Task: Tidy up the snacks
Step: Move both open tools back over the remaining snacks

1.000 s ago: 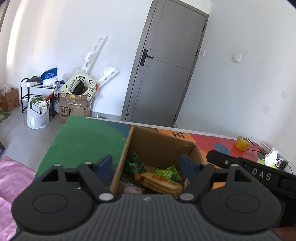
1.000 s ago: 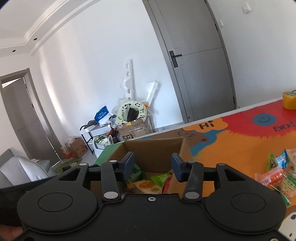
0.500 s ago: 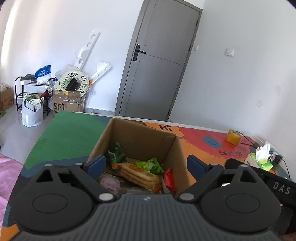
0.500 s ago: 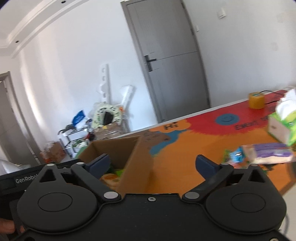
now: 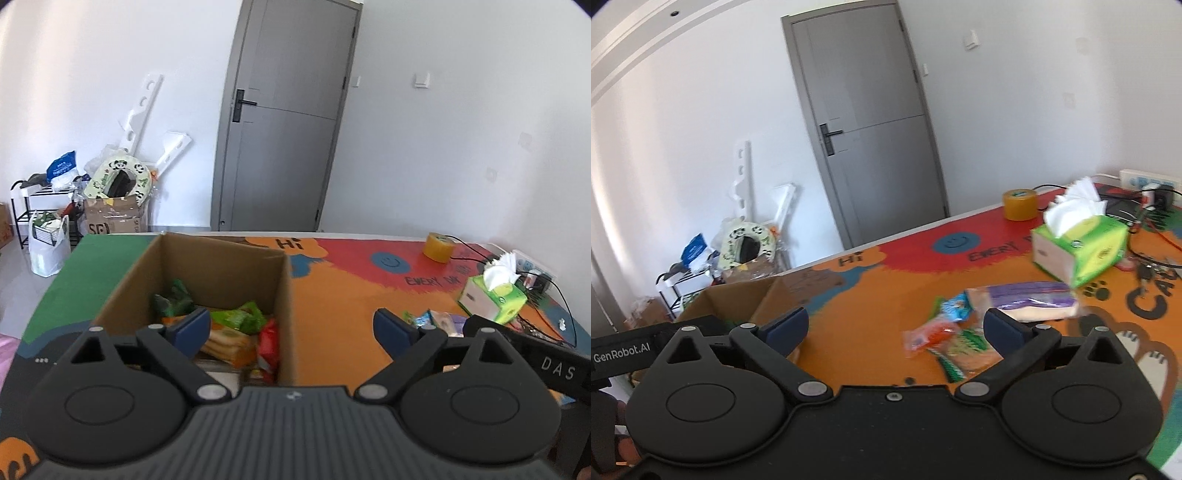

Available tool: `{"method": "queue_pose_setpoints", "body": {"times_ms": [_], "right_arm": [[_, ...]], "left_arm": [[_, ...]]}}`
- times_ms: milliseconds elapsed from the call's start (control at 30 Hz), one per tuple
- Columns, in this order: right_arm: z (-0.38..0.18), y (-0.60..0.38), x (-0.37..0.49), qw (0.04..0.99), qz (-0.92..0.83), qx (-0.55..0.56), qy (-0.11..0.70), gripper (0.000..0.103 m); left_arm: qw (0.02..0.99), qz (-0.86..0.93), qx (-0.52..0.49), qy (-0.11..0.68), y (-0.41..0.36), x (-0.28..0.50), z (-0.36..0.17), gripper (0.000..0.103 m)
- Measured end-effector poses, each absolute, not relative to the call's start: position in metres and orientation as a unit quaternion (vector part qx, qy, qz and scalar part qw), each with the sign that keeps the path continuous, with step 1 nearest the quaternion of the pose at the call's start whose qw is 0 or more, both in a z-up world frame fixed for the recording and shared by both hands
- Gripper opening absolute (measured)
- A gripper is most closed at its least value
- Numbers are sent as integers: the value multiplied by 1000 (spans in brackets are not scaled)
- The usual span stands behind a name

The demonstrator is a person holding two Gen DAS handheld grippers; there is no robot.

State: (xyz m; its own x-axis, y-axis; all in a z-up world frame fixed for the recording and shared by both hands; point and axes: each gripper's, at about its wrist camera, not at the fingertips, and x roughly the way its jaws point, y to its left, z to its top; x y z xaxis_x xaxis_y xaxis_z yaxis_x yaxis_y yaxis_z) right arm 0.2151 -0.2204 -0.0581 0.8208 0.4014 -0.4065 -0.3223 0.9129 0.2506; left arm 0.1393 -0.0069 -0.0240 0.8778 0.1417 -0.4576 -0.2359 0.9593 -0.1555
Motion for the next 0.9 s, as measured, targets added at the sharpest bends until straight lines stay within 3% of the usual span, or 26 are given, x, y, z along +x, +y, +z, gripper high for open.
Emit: {"method": "queue_pose_setpoints", "body": {"times_ms": [900], "right_arm": [[-90, -332, 228, 961, 103, 122, 227, 103]], "left_arm": [[966, 30, -72, 247, -100, 187, -43, 94]]}}
